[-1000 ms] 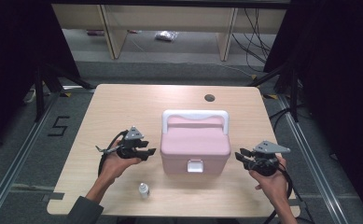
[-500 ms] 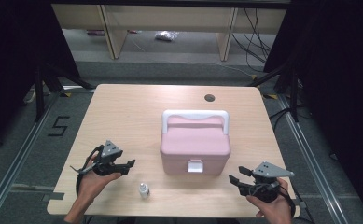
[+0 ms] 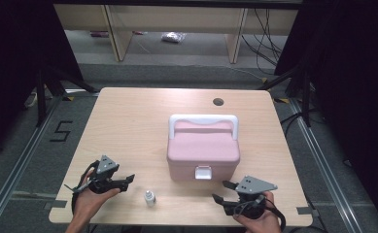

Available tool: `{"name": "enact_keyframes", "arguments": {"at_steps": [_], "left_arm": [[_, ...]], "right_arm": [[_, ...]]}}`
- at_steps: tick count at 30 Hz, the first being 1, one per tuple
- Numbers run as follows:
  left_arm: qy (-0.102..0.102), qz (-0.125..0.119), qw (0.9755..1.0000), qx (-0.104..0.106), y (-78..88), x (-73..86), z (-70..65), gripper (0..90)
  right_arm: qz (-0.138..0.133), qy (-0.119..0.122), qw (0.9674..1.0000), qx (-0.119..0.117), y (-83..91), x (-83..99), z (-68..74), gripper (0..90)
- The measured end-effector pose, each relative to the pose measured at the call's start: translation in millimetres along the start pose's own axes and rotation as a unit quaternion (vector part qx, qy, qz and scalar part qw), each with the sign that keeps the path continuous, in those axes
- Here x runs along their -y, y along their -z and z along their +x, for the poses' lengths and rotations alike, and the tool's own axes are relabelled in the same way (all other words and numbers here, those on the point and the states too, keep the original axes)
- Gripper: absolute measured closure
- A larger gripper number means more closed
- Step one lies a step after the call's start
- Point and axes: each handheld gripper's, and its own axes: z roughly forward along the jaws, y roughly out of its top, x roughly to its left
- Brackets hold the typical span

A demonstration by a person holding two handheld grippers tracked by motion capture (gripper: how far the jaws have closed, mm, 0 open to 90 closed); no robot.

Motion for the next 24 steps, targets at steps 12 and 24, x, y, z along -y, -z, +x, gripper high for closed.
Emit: {"name": "enact_keyframes", "arguments": {"at_steps": [12,24], "left_arm": [[0.003,0.0,1.0,0.006,-0.7,0.6,-1.8,26.9],[-0.001,0.005,1.0,0.001,-2.9,2.0,-1.4,26.9]], "right_arm": [[0.029,0.055,0.9971,-0.044,-52.1,-16.0,40.2,42.2],[0.058,0.077,0.9923,-0.078,-95.6,-34.2,62.6,40.9]]}}
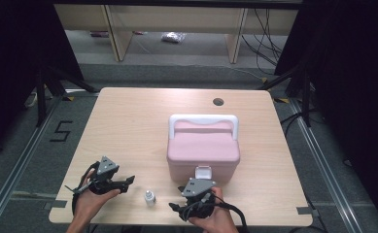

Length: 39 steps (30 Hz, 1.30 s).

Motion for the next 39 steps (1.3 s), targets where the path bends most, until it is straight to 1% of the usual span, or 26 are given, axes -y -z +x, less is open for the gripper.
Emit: {"name": "enact_keyframes", "arguments": {"at_steps": [1,2,3,5,6,7,8,11,12,13,15,17,19,20,22,23,25,28,29,30,32,33,34,36,38,39], "left_arm": [[0.0,0.0,1.0,0.0,0.0,0.0,0.0,26.9],[0.005,-0.004,1.0,0.001,-1.4,0.5,0.3,26.9],[-0.005,0.006,1.0,-0.004,-0.3,0.5,2.2,27.0],[-0.002,0.004,1.0,-0.005,-0.2,0.7,2.4,26.9],[0.008,-0.002,1.0,-0.006,-0.7,0.8,2.2,26.9],[0.004,0.002,1.0,-0.005,0.4,0.8,4.3,26.9],[0.011,-0.005,0.9999,-0.004,-0.3,1.0,3.6,26.9],[0.01,-0.004,0.9999,-0.004,-0.3,0.9,3.7,26.9],[0.001,0.003,1.0,-0.004,0.6,0.6,4.7,26.9],[0.0,0.006,1.0,-0.005,0.3,0.7,4.6,26.9],[0.005,0.002,1.0,-0.004,-0.1,0.9,3.8,26.9],[0.003,0.005,1.0,-0.007,0.5,0.5,3.8,26.9],[0.003,0.003,1.0,-0.004,0.5,0.6,4.7,26.9],[0.012,-0.003,0.9999,-0.005,-0.7,1.0,3.6,26.9],[0.003,0.007,1.0,-0.007,-0.4,1.0,4.9,26.9],[0.002,0.007,1.0,-0.001,-1.1,1.0,5.5,26.9],[0.013,-0.003,0.9999,0.0,-2.9,1.7,3.2,26.9],[-0.001,0.006,1.0,0.001,-1.6,1.4,4.3,26.9],[0.001,0.004,1.0,0.001,-1.3,1.1,4.0,26.9],[0.001,0.004,1.0,0.001,-1.3,1.1,4.0,26.9],[0.0,0.004,1.0,-0.002,-2.0,1.8,3.8,26.9],[0.0,0.004,1.0,-0.002,-2.0,1.8,3.8,26.9],[-0.002,0.005,1.0,-0.002,-2.0,1.6,3.7,27.0],[0.0,0.004,1.0,-0.004,-2.0,1.6,3.0,27.0],[0.002,0.004,1.0,0.0,-2.4,1.9,2.9,26.9],[0.004,0.003,1.0,0.001,-2.7,1.9,2.7,27.0]], "right_arm": [[0.0,0.0,1.0,0.0,0.0,0.0,0.0,40.9],[0.001,0.003,1.0,-0.002,-7.8,-3.8,1.4,40.3],[0.006,-0.002,1.0,-0.003,-10.8,-6.1,2.3,39.9],[0.012,0.008,0.9999,-0.009,-17.2,-11.1,3.2,39.5],[0.012,0.008,0.9999,-0.009,-17.2,-11.1,3.2,39.5],[0.014,0.019,0.9997,-0.011,-24.3,-15.3,4.0,39.5],[0.017,0.019,0.9996,-0.013,-27.2,-17.3,4.8,39.5],[0.015,0.024,0.9995,-0.017,-32.7,-21.0,6.6,39.4],[0.018,0.028,0.9993,-0.018,-34.6,-22.9,7.3,39.5],[0.021,0.028,0.9993,-0.017,-39.5,-26.1,9.3,39.5],[0.018,0.034,0.9991,-0.019,-43.0,-28.3,9.4,39.8],[0.019,0.035,0.999,-0.021,-44.4,-29.8,9.8,39.8],[0.021,0.035,0.9989,-0.024,-48.4,-32.9,11.4,41.0],[0.016,0.044,0.9986,-0.026,-52.0,-34.9,11.3,41.6],[0.02,0.044,0.9984,-0.028,-55.2,-36.2,13.0,42.9],[0.023,0.049,0.9981,-0.029,-56.8,-36.9,13.4,43.9],[0.029,0.052,0.9978,-0.029,-61.1,-36.6,14.8,46.9],[0.034,0.059,0.9972,-0.03,-65.6,-36.3,15.2,49.8],[0.037,0.065,0.9965,-0.038,-68.6,-36.5,16.4,55.8],[0.036,0.057,0.9969,-0.04,-69.8,-36.1,18.2,59.8],[0.035,0.057,0.997,-0.038,-70.7,-37.0,19.3,60.3],[0.037,0.068,0.9963,-0.038,-70.5,-38.1,18.5,60.3],[0.041,0.068,0.9961,-0.038,-68.7,-38.7,19.1,60.3],[0.033,0.073,0.9963,-0.032,-64.3,-39.8,18.7,60.4],[0.028,0.066,0.9968,-0.033,-57.0,-41.2,16.6,60.4],[0.025,0.068,0.9969,-0.03,-53.1,-41.3,14.7,60.4]]}}
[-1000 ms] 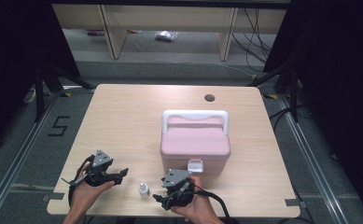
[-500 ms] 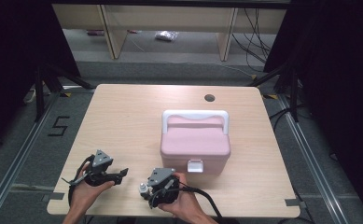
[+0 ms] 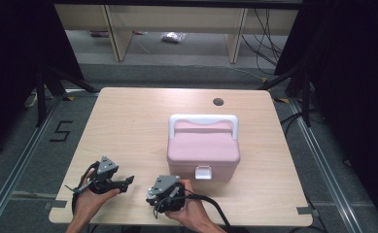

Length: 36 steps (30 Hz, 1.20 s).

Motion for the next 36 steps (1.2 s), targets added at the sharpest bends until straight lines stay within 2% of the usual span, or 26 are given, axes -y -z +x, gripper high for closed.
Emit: {"name": "enact_keyframes", "arguments": {"at_steps": [3,5,6,7,9,10,12,17,18,19,20,21,22,24,26,28,30,31,32,33,34,35,36], "left_arm": [[-0.003,0.002,1.0,-0.002,0.4,0.1,0.3,27.0],[0.009,-0.006,0.9999,-0.002,-1.0,0.0,-1.7,27.0],[0.009,-0.006,0.9999,-0.002,-1.0,0.0,-1.7,27.0],[-0.003,0.001,1.0,-0.003,0.8,-0.5,-1.1,27.0],[-0.003,0.003,1.0,-0.002,0.9,-0.4,-1.1,27.0],[-0.002,-0.001,1.0,0.001,0.1,0.2,-1.0,27.0],[0.001,0.0,1.0,0.001,0.0,-0.3,-1.7,27.0],[-0.005,0.005,1.0,0.005,0.6,-0.5,-1.0,27.0],[-0.005,0.005,1.0,0.005,0.6,-0.5,-1.0,27.0],[-0.004,0.001,1.0,0.001,0.3,-0.5,-1.2,27.0],[-0.003,0.005,1.0,-0.001,1.1,-0.8,-1.3,27.0],[0.009,-0.005,0.9999,-0.001,-0.5,-0.1,-2.2,27.0],[0.009,-0.005,0.9999,-0.001,-0.5,-0.1,-2.2,27.0],[0.008,-0.004,1.0,0.0,-0.3,0.0,-2.0,27.0],[0.008,-0.004,1.0,-0.001,-0.1,-0.1,-2.2,26.9],[0.009,-0.004,0.9999,0.002,-1.0,0.2,-1.7,26.9],[0.009,-0.004,0.9999,0.001,-1.0,0.3,-1.9,26.9],[0.005,0.001,1.0,0.0,-0.3,0.2,-1.7,26.9],[0.007,-0.004,1.0,0.003,-1.2,0.6,-1.8,26.9],[0.007,-0.004,1.0,0.003,-1.2,0.6,-1.8,26.9],[0.011,-0.006,0.9999,0.003,-1.9,0.5,-2.5,26.9],[0.003,0.001,1.0,0.001,-0.7,0.0,-1.8,26.9],[0.003,0.001,1.0,0.001,-0.7,0.0,-1.8,26.9]], "right_arm": [[0.0,-0.004,1.0,-0.005,13.7,4.1,-2.4,60.4],[0.0,-0.01,0.9999,-0.002,22.9,9.9,-3.0,60.4],[-0.001,-0.013,0.9999,-0.006,28.1,13.0,-2.5,60.4],[0.002,-0.013,0.9999,-0.002,33.4,16.2,-2.8,60.4],[0.001,-0.016,0.9999,0.0,43.5,23.1,-3.5,60.4],[0.001,-0.026,0.9997,-0.002,49.4,27.0,-2.7,60.4],[-0.005,-0.026,0.9997,0.0,61.0,35.0,-4.5,60.4],[-0.008,-0.048,0.9986,0.023,91.0,56.9,-13.6,60.4],[-0.008,-0.048,0.9986,0.023,91.0,56.9,-13.6,60.4],[-0.01,-0.059,0.9976,0.035,102.5,66.1,-17.5,60.4],[-0.01,-0.059,0.9976,0.035,102.5,66.1,-17.5,60.4],[-0.007,-0.066,0.9963,0.055,112.3,75.4,-20.6,60.4],[-0.007,-0.069,0.9955,0.065,116.3,80.2,-22.1,60.4],[-0.006,-0.083,0.9944,0.064,123.9,89.4,-24.4,60.4],[-0.004,-0.086,0.9938,0.07,127.9,93.5,-24.6,60.4],[-0.005,-0.092,0.992,0.086,138.5,105.0,-25.8,60.4],[-0.006,-0.107,0.9899,0.094,146.4,113.1,-28.1,60.4],[-0.006,-0.107,0.9899,0.094,146.4,113.1,-28.1,60.4],[-0.006,-0.118,0.9875,0.104,154.8,120.9,-32.3,60.4],[-0.006,-0.118,0.9875,0.104,154.8,120.9,-32.3,60.4],[-0.008,-0.133,0.9843,0.116,163.0,127.9,-36.6,60.4],[-0.008,-0.137,0.9828,0.124,167.2,131.1,-38.9,60.4],[-0.008,-0.137,0.9828,0.124,167.2,131.1,-38.9,60.4]]}}
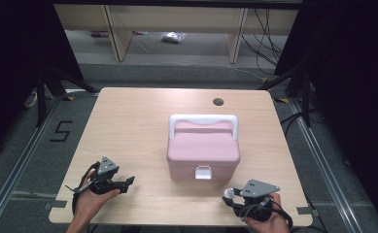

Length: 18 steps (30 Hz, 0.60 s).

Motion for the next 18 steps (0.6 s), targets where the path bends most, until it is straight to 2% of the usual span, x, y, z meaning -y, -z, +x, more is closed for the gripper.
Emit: {"name": "enact_keyframes", "arguments": {"at_steps": [1,2,3,5,6,8,10,11,12,14,16,17,18], "left_arm": [[0.002,-0.001,1.0,-0.001,0.0,-0.1,-0.5,26.9],[-0.007,0.005,1.0,0.001,0.9,0.2,1.1,26.9],[-0.007,0.005,1.0,0.001,0.9,0.2,1.1,26.9],[-0.01,0.007,0.9999,0.003,0.9,0.1,1.3,26.9],[-0.01,0.005,0.9999,0.001,0.7,0.1,1.0,26.9],[-0.009,0.005,0.9999,0.001,-0.2,0.3,0.8,26.8],[-0.008,0.007,0.9999,0.003,-0.2,0.3,0.8,26.8],[-0.001,0.0,1.0,0.005,-1.0,0.3,-0.1,26.9],[0.006,-0.007,1.0,0.002,-2.2,0.4,-0.9,26.9],[0.006,-0.006,1.0,-0.001,-2.5,0.4,-0.7,26.8],[0.005,-0.005,1.0,0.005,-2.4,0.5,-1.0,26.9],[0.005,-0.005,1.0,0.005,-2.4,0.5,-1.0,26.8],[-0.008,0.005,0.9999,0.004,-1.0,0.2,0.6,26.9]], "right_arm": [[-0.003,0.001,0.9999,0.011,2.8,2.1,-4.4,60.4],[-0.003,-0.006,0.9996,0.028,8.3,6.0,-13.4,60.4],[-0.003,-0.006,0.9996,0.028,8.3,6.0,-13.4,60.4],[-0.002,-0.025,0.9987,0.044,14.2,9.9,-21.1,60.4],[-0.004,-0.024,0.9985,0.05,16.5,12.3,-27.2,60.4],[0.005,-0.043,0.9965,0.072,21.4,17.8,-38.6,60.4],[0.008,-0.052,0.9955,0.078,22.3,20.4,-42.8,60.4],[0.01,-0.061,0.9936,0.094,23.3,26.1,-53.2,60.3],[0.014,-0.064,0.9928,0.1,24.5,28.2,-58.8,60.4],[0.014,-0.075,0.9911,0.109,24.9,33.3,-67.4,60.4],[0.019,-0.076,0.9901,0.117,27.2,36.4,-74.7,60.3],[0.022,-0.096,0.9885,0.114,27.6,37.4,-74.5,60.4],[0.019,-0.074,0.9897,0.121,28.5,39.0,-80.0,60.4]]}}
